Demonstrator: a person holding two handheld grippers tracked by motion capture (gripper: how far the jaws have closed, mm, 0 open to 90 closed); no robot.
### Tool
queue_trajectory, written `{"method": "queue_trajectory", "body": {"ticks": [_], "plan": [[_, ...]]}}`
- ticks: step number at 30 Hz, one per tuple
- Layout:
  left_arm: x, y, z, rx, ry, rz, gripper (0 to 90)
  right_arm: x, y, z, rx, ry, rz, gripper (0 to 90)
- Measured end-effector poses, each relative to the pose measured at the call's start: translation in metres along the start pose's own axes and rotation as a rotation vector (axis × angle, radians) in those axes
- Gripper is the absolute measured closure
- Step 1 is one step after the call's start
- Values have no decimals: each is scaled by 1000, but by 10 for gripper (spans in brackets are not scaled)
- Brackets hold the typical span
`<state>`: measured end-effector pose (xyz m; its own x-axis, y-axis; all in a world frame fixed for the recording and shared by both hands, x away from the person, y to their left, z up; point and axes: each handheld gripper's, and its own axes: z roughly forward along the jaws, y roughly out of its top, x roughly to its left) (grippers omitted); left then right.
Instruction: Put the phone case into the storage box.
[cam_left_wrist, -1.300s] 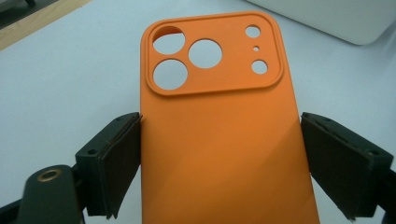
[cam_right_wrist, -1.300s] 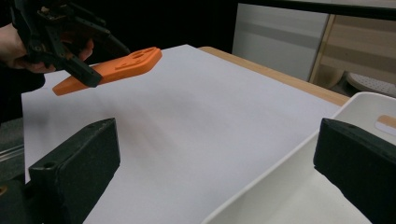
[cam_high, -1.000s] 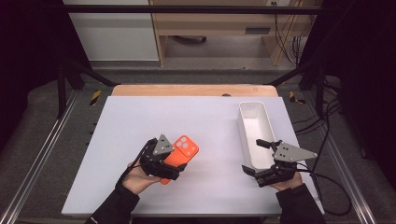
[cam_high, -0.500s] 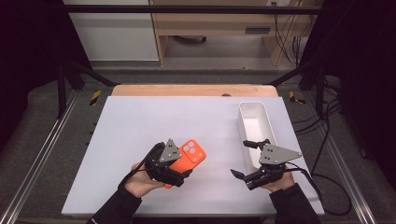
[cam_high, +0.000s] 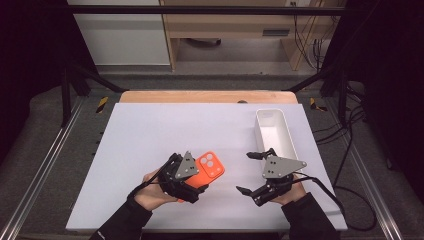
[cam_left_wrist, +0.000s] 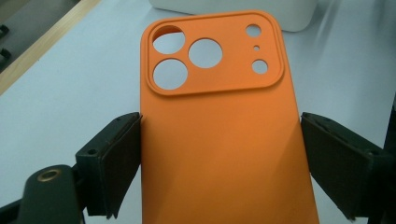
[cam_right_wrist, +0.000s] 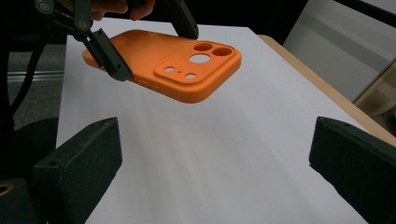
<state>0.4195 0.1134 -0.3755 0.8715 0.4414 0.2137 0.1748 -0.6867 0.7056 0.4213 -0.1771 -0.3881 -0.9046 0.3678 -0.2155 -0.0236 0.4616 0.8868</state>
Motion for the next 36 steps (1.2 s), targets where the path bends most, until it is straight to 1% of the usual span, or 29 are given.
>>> {"method": "queue_trajectory", "body": {"ticks": [3,8,10,13,16,21,25,27,29,31,35,36], "plan": [[-1,1,-1,1,-4,25,142,1,3,3,11,-2,-11,23],[-3,1,-2,-4,-5,44,142,3,9,6,27,18,-30,23],[-4,2,-2,-9,-5,50,142,4,11,7,35,23,-43,20],[-4,2,-2,-2,-3,65,142,6,14,8,47,24,-69,15],[-7,3,-2,2,-9,92,142,6,17,9,57,35,-83,13],[-10,3,-4,-18,-24,122,142,8,20,11,81,45,-114,13],[-13,5,-5,-19,-35,155,142,11,24,14,85,66,-147,13],[-15,6,-7,-26,-32,169,142,12,27,15,91,78,-162,13],[-16,7,-9,-41,-39,179,142,13,30,16,93,91,-177,13],[-18,8,-11,-45,-46,197,142,14,33,17,96,108,-191,13],[-21,9,-13,-41,-66,217,142,15,35,18,102,124,-206,13],[-22,9,-13,-41,-65,223,142,14,35,19,99,130,-208,13]]}}
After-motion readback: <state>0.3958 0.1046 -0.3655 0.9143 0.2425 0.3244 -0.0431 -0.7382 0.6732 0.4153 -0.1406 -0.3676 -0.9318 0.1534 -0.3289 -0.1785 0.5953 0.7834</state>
